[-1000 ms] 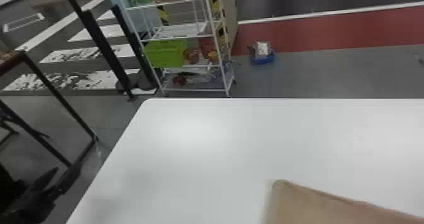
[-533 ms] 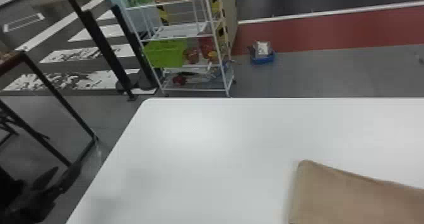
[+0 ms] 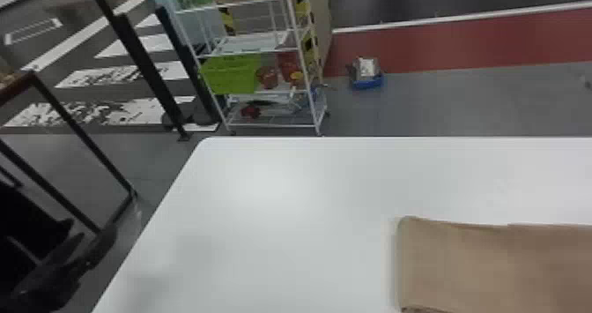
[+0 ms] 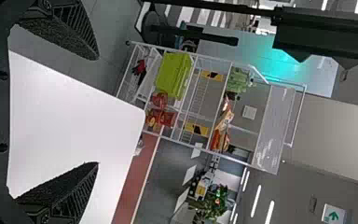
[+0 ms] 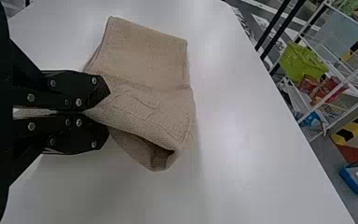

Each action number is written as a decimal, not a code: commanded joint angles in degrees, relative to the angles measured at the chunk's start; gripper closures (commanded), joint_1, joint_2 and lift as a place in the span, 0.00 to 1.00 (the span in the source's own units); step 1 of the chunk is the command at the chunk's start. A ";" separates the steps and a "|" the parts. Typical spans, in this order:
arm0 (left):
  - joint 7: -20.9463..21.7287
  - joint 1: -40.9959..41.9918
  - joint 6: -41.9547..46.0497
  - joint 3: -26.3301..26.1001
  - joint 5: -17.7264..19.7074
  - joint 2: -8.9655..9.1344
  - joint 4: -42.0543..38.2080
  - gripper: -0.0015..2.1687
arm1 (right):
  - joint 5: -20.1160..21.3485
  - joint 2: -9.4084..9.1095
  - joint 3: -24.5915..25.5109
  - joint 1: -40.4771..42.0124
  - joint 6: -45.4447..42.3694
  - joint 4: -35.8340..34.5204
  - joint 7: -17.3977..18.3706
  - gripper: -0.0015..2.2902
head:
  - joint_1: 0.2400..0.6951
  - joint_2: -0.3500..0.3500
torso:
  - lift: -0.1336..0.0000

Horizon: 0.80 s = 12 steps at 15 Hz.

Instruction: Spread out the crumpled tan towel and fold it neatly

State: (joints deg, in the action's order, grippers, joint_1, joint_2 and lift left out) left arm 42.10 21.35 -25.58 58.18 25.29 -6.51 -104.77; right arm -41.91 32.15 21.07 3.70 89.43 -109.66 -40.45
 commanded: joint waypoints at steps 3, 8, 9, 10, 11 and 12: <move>0.00 -0.43 -0.75 0.01 -0.50 -0.08 0.01 0.04 | 1.48 -4.29 -7.27 -7.92 0.65 3.40 1.78 0.49 | 1.00 1.00 | 0.08; -0.08 -0.78 -1.27 0.18 -1.29 -0.26 0.01 0.04 | -0.11 -7.46 -7.80 -12.75 0.65 4.89 1.87 0.49 | 1.00 1.00 | 0.08; -0.08 -0.87 -1.27 0.01 -1.29 -0.17 0.01 0.04 | -0.28 -7.72 -7.80 -13.28 0.65 5.16 1.87 0.49 | 1.00 1.00 | 0.08; 0.00 -0.96 -1.27 -0.17 -1.29 -0.17 -0.08 0.04 | -0.19 -7.99 -7.89 -13.72 0.65 5.16 1.87 0.49 | 1.00 1.00 | 0.08; 0.00 -0.96 -1.62 -0.52 -1.29 0.00 -0.08 0.04 | -0.19 -8.07 -8.33 -13.90 0.65 5.42 1.87 0.49 | 1.00 1.00 | 0.08; 0.00 -1.13 -1.98 -0.87 -1.29 0.09 -0.17 0.04 | -0.19 -8.42 -8.68 -14.07 0.65 5.60 1.87 0.49 | 1.00 1.00 | 0.08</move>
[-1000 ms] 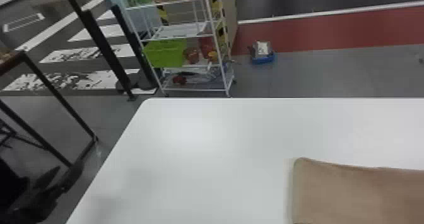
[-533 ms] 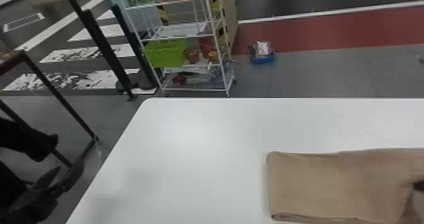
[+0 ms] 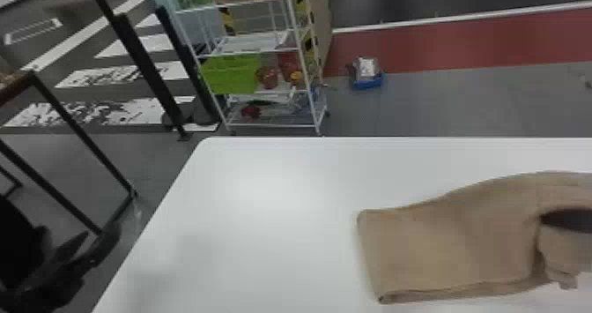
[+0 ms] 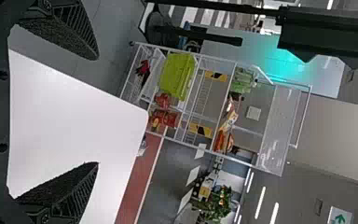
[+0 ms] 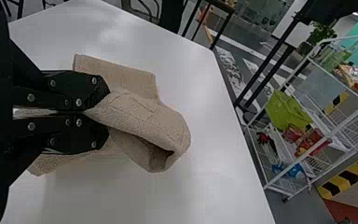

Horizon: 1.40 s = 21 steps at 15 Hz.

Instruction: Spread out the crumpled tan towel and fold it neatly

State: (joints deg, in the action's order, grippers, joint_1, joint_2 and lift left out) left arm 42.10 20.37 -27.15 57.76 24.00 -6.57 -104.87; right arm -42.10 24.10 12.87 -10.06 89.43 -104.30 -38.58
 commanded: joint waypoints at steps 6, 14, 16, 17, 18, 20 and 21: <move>-0.09 -0.33 -0.58 -0.99 -0.18 0.50 -0.25 0.04 | 0.44 -5.29 -5.40 -3.12 0.65 0.77 0.61 0.49 | 1.00 1.00 | 0.08; 0.00 -0.33 -0.41 -0.90 -0.18 0.50 -0.25 0.04 | 0.09 -8.28 -12.52 -2.60 0.65 -0.20 1.40 0.49 | 1.00 1.00 | 0.08; 0.00 -0.33 -0.41 -1.07 -0.18 0.50 -0.25 0.04 | 3.07 -9.07 -17.18 -3.30 0.65 -0.20 2.02 0.48 | 1.00 1.00 | 0.08; 0.00 -0.33 -0.41 -1.25 -0.18 0.50 -0.25 0.04 | 4.92 -9.86 -19.03 -3.48 0.65 0.15 2.72 0.40 | 1.00 1.00 | 0.08; 0.00 -0.33 -0.41 -1.34 -0.18 0.50 -0.25 0.04 | 6.85 -10.13 -21.14 -3.56 0.65 0.51 2.81 0.27 | 1.00 1.00 | 0.08; 0.00 -0.33 -0.23 -1.25 -0.09 0.41 -0.25 0.04 | 9.58 -11.45 -23.25 -3.65 0.65 2.18 3.16 0.19 | 1.00 1.00 | 0.08; 0.00 -0.42 -0.23 -1.25 -0.09 0.41 -0.16 0.04 | 10.02 -11.80 -24.04 -4.09 0.65 3.23 3.16 0.12 | 1.00 1.00 | 0.08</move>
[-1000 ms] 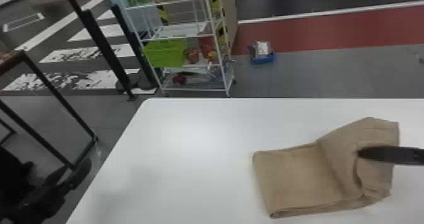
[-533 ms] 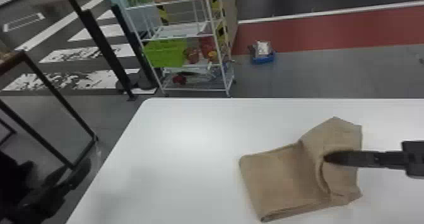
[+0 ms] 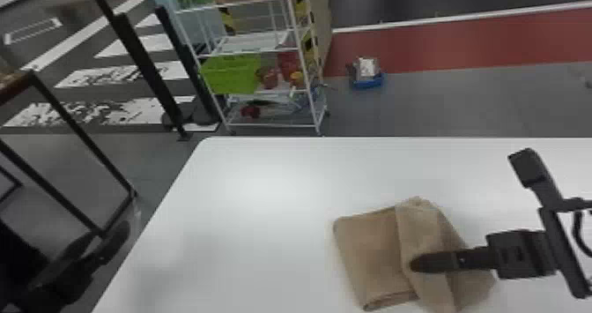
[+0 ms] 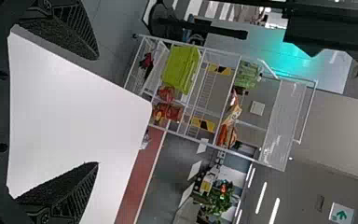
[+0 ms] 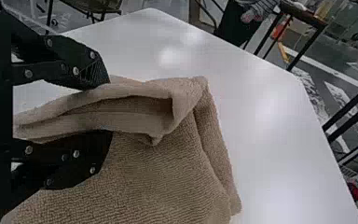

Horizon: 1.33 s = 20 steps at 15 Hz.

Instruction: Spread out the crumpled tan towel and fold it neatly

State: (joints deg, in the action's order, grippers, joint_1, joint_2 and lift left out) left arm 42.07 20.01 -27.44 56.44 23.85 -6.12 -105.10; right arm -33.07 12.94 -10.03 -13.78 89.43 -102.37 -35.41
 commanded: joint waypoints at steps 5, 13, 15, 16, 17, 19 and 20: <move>0.12 0.03 0.06 0.25 0.05 0.06 -0.02 0.04 | -2.96 -1.25 0.01 0.24 0.65 1.91 -1.16 0.04 | 1.00 1.00 | 0.08; 0.03 0.03 0.06 0.25 0.05 0.06 -0.02 0.04 | -13.95 -1.87 6.34 2.88 0.65 2.09 -1.95 0.08 | 1.00 1.00 | 0.08; 0.03 0.03 0.06 0.16 0.05 0.06 -0.02 0.04 | -14.04 -2.66 7.04 2.96 0.65 2.00 -1.77 0.35 | 1.00 1.00 | 0.08; -0.06 0.03 0.06 0.16 0.05 0.06 0.07 0.04 | -14.12 -3.89 7.31 2.88 -2.64 2.00 -1.60 0.61 | 1.00 1.00 | 0.08; -0.06 0.03 0.06 0.07 -0.04 0.06 0.07 0.04 | -14.04 -5.47 7.39 2.79 -7.91 2.00 -0.89 0.76 | 1.00 1.00 | 0.08; -0.06 0.03 -0.12 -0.02 -0.04 0.15 0.07 0.04 | -12.37 -9.51 6.60 1.65 -17.40 2.96 0.69 0.87 | 1.00 1.00 | 0.08; -0.06 0.03 -0.12 -0.10 -0.04 0.15 0.07 0.04 | -10.08 -10.92 4.67 0.42 -23.38 5.07 1.39 0.91 | 1.00 1.00 | 0.08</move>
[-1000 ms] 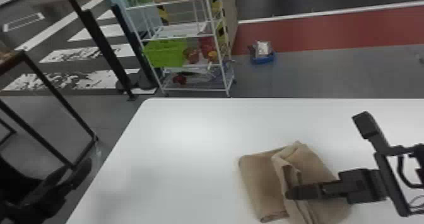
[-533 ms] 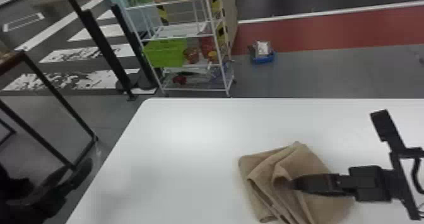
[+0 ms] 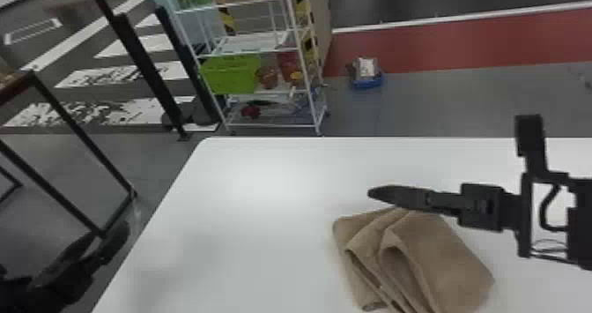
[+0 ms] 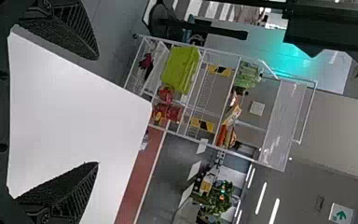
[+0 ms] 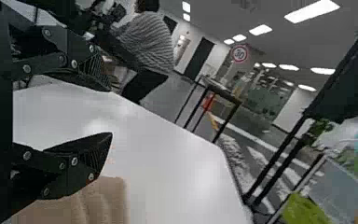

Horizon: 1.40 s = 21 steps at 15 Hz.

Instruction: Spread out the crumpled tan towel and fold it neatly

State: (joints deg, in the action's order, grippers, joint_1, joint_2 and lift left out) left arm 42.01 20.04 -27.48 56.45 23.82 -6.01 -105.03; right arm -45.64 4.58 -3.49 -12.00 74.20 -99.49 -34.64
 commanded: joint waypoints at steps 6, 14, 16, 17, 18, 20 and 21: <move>0.27 0.18 -0.08 0.06 -0.44 -0.14 0.09 0.04 | 12.50 -4.64 -14.26 -22.19 2.76 24.69 6.69 0.95 | 1.00 1.00 | 0.08; 0.97 0.97 0.10 0.94 0.08 -0.05 0.00 0.04 | 16.63 -4.64 -19.88 -33.61 15.41 32.42 5.20 0.95 | 1.00 1.00 | 0.08; 0.97 1.32 0.45 0.85 0.26 -0.05 0.00 0.04 | 19.88 -4.64 -22.26 -33.70 15.06 32.60 5.20 0.94 | 1.00 1.00 | 0.08; 0.97 1.58 0.80 0.94 0.43 0.04 0.00 0.04 | 21.03 -4.64 -22.26 -34.05 13.65 34.27 5.11 0.94 | 1.00 1.00 | 0.08; 0.97 1.67 0.80 0.94 0.43 0.04 0.00 0.04 | 21.03 -4.64 -22.43 -34.67 11.72 36.47 5.11 0.94 | 1.00 1.00 | 0.08; 0.97 1.85 0.98 0.94 0.61 0.04 0.00 0.04 | 21.64 -4.64 -23.05 -35.46 5.74 40.51 3.79 0.94 | 1.00 1.00 | 0.08; 0.97 1.85 1.16 0.94 0.61 0.04 0.00 0.04 | 21.99 -4.64 -23.14 -35.46 3.81 41.30 3.79 0.94 | 1.00 1.00 | 0.08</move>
State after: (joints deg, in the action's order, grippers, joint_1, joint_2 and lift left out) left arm 42.98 21.83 -26.48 57.39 24.39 -5.97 -105.03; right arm -24.23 0.00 -26.40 -47.32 81.36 -59.86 -30.79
